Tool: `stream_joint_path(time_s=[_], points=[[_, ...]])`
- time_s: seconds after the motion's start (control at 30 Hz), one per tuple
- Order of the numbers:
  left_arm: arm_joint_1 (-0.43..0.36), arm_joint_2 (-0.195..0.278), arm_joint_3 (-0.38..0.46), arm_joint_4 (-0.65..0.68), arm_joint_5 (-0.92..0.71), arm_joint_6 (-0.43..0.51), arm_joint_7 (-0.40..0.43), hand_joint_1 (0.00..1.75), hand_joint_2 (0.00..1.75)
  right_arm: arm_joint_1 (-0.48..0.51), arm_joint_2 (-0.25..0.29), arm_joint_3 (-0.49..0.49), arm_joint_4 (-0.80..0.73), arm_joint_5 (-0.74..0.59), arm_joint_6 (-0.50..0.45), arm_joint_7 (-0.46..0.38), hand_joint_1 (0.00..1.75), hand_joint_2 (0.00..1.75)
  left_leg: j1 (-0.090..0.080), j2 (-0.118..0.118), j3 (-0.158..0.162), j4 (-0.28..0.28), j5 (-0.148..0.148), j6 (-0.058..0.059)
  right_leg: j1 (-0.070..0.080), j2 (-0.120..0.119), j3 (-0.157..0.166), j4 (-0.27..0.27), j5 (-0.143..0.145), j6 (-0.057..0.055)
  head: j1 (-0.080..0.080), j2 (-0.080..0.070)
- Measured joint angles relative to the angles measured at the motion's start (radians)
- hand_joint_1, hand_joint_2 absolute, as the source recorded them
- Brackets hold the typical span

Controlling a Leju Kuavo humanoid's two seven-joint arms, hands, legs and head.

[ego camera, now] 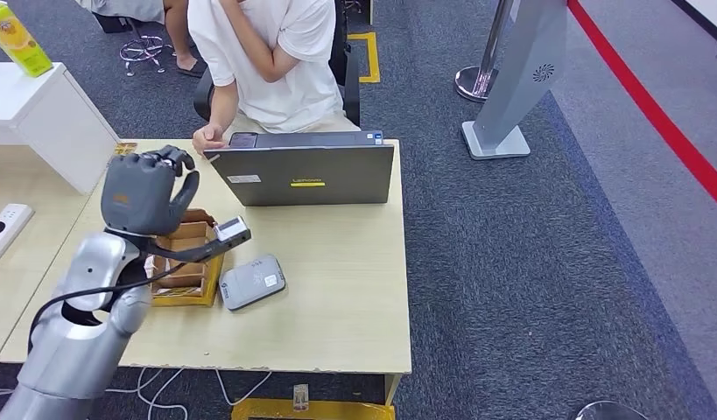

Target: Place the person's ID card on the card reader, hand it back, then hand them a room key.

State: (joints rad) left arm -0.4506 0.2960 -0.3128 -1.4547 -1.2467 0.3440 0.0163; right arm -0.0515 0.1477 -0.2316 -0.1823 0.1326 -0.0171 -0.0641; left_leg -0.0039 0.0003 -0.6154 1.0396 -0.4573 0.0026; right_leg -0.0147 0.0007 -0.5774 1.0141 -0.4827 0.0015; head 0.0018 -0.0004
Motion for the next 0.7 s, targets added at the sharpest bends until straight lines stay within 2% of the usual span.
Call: stream_joint_path(time_s=[0.2, 0.27, 0.37, 0.43, 0.57, 0.7], points=[[-0.126, 0.043, 0.054, 0.043, -0.046, 0.002, 0.027, 1.75, 1.75, -0.001, 0.001, 0.001, 0.0, 0.024, 0.007, 0.001, 0.0, 1.75, 0.002, 0.0, 0.0, 0.0, 0.001, -0.002, 0.001, 0.0, 0.0, 0.0, 0.001, -0.002, 0.001, 0.0], [-0.201, 0.067, 0.069, 0.14, -0.089, 0.034, 0.05, 1.75, 1.75, -0.004, 0.002, 0.003, 0.0, 0.042, 0.011, 0.005, 0.0, 1.75, 0.003, 0.0, -0.001, 0.0, 0.002, -0.002, 0.002, 0.001, -0.001, 0.0, 0.002, -0.003, 0.001, 0.0], [-0.343, 0.109, 0.108, 0.389, -0.138, 0.14, 0.053, 1.75, 1.75, -0.01, 0.005, 0.005, 0.0, 0.061, 0.014, 0.018, 0.0, 1.75, 0.004, 0.002, -0.001, 0.0, 0.003, -0.005, 0.003, 0.003, -0.002, 0.001, 0.004, -0.006, 0.0, 0.0], [-0.409, 0.127, 0.132, 0.532, -0.144, 0.184, 0.05, 1.75, 1.75, -0.012, 0.006, 0.006, 0.0, 0.064, 0.014, 0.026, 0.0, 1.75, 0.004, 0.003, -0.001, 0.0, 0.004, -0.005, 0.003, 0.004, -0.003, 0.001, 0.004, -0.006, -0.001, 0.0], [-0.474, 0.142, 0.16, 0.715, -0.149, 0.194, 0.066, 1.75, 1.75, -0.013, 0.006, 0.007, 0.0, 0.074, 0.014, 0.03, 0.0, 1.75, 0.005, 0.002, -0.001, -0.001, 0.004, -0.006, 0.003, 0.003, -0.003, 0.002, 0.004, -0.007, -0.001, 0.0], [-0.511, 0.145, 0.176, 0.809, -0.149, 0.177, 0.078, 1.75, 1.75, -0.014, 0.006, 0.007, 0.0, 0.076, 0.014, 0.033, 0.0, 1.75, 0.005, 0.002, -0.002, 0.0, 0.004, -0.006, 0.004, 0.003, -0.004, 0.002, 0.004, -0.007, -0.001, 0.0]])
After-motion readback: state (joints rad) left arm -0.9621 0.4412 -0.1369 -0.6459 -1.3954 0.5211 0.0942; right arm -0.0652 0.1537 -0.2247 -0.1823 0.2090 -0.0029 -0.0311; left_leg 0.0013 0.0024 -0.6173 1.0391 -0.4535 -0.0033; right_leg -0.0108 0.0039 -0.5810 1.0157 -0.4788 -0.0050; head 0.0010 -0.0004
